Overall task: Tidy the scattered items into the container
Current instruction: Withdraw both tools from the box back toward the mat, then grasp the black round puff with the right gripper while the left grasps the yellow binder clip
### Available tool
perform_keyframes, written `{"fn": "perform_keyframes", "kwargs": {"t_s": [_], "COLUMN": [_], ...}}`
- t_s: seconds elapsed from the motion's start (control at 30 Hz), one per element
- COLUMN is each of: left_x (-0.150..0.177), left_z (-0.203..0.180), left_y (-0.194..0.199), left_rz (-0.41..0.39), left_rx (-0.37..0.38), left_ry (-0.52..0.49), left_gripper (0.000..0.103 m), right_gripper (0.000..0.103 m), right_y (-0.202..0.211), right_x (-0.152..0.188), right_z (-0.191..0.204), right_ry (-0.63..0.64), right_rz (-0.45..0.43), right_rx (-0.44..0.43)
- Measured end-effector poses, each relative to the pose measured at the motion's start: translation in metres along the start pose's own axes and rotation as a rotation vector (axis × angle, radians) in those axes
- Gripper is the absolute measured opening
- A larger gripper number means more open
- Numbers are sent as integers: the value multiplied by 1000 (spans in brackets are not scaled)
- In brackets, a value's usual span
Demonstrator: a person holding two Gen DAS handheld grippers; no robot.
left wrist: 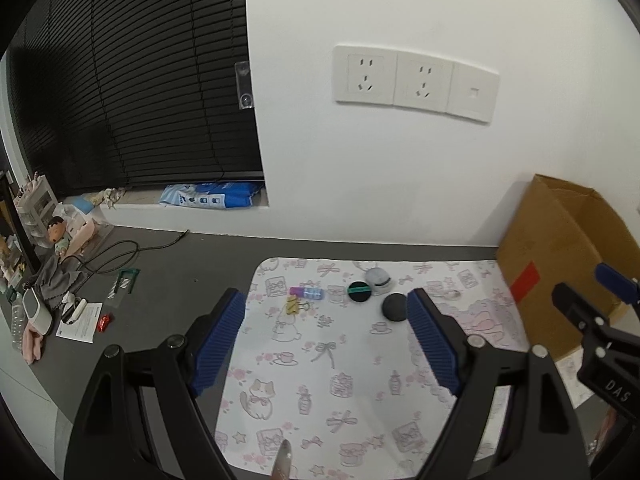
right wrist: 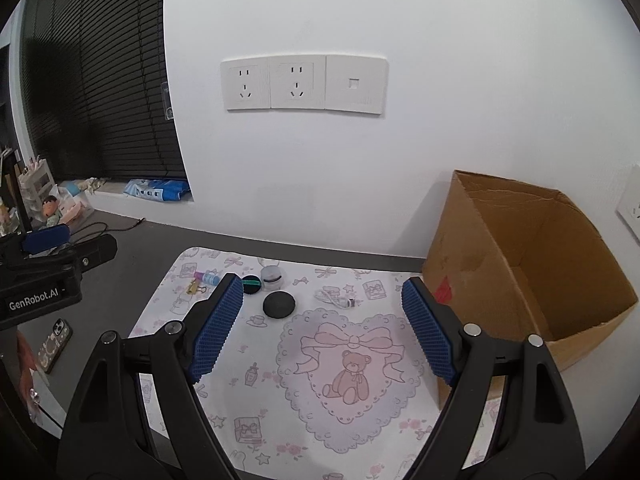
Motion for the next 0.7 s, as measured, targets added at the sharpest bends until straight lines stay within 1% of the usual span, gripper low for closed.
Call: {"fn": "perform_keyframes", "kwargs": {"t_s": [0.17, 0.4, 0.7], "left_x": [15, 40, 61], "left_z": [7, 17, 24], "left_y": [-32, -96, -166], "left_rz": [44, 120, 168], "left_rx": [7, 38, 22], "left_ry": [-4, 21, -4], "left_gripper": [82, 82, 82], "right_gripper": [84, 84, 84], "right_y": [-32, -87, -151], "right_x": [11, 34, 59], "right_z": [11, 26, 36], "right_ry": [15, 35, 32], "right_rz": [39, 100, 147], "right_rx": [-14, -31, -38]}}
Point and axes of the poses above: each gripper's, at about its wrist camera, not at the fingertips, and y roughly against the way its jaws point, z to its left, x to its underside, the point moved 7 cm from there along -y, roughly the way its jaws point, and after that the axes turned 12 degrees about -y, right-handed, at the moved point
